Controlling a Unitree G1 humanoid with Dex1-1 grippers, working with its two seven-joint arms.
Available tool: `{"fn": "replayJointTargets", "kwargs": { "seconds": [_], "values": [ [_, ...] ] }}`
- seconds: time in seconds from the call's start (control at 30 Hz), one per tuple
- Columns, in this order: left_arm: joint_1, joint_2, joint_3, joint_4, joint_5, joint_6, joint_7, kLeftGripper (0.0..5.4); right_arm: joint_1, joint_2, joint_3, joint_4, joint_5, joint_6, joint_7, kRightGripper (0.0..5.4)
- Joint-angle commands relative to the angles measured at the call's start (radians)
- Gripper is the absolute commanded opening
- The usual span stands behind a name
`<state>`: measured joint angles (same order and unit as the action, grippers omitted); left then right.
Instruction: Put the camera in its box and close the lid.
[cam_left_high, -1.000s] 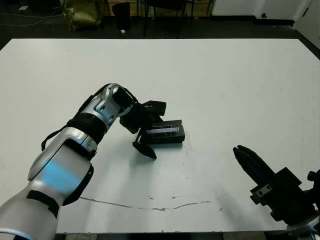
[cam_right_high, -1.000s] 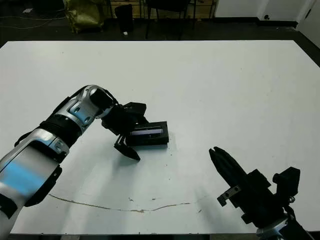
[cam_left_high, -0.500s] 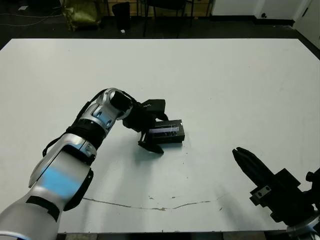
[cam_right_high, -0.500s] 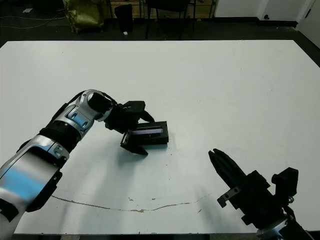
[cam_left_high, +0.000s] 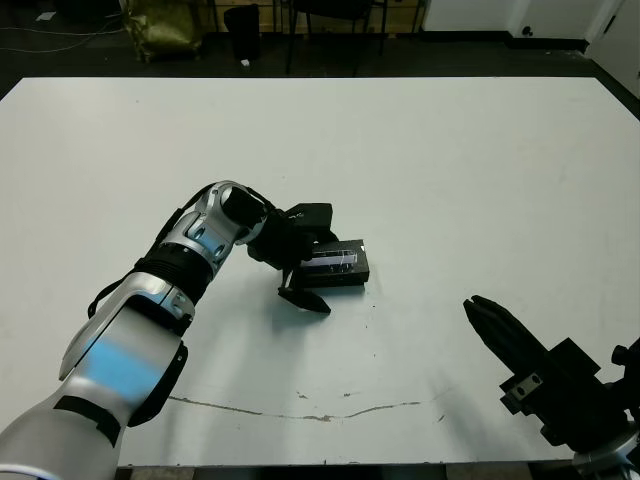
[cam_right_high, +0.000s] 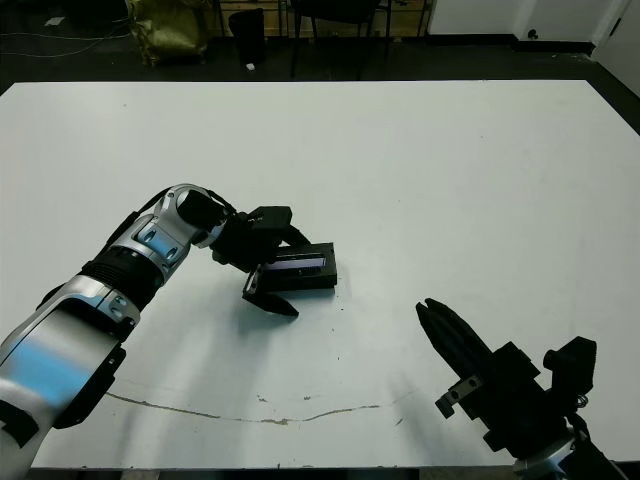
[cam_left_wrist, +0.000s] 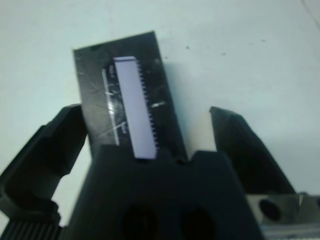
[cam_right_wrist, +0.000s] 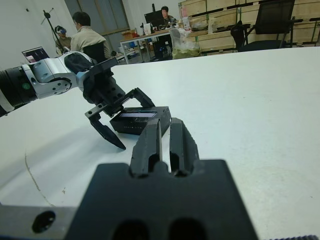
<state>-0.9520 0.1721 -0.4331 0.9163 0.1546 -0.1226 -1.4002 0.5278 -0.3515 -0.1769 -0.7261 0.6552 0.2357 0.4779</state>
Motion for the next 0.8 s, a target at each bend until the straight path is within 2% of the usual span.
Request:
{"fn": "replayJointTargets", "kwargs": {
  "seconds": [0.03, 0.23, 0.37, 0.47, 0.8],
  "values": [
    [0.019, 0.002, -0.005, -0.007, 0.0, -0.014, -0.014, 5.38, 0.011, -0.001, 0.001, 0.007, -0.02, -0.002, -0.006, 0.0],
    [0.044, -0.003, 0.008, -0.043, 0.007, -0.013, 0.066, 5.38, 0.005, 0.0, -0.003, 0.028, 0.002, -0.017, 0.03, 0.0],
    [0.061, -0.009, 0.007, -0.067, 0.02, 0.005, 0.137, 5.38, 0.012, -0.02, -0.014, 0.008, 0.018, 0.049, -0.014, 0.0],
    [0.071, -0.018, 0.002, -0.082, 0.03, 0.038, 0.185, 5.38, 0.014, -0.028, -0.022, -0.01, 0.03, 0.07, -0.026, 0.0],
    [0.128, -0.076, 0.059, -0.049, -0.056, 0.095, 0.224, 5.38, 0.017, -0.033, -0.029, -0.021, 0.042, 0.083, -0.029, 0.0]
  ]
}}
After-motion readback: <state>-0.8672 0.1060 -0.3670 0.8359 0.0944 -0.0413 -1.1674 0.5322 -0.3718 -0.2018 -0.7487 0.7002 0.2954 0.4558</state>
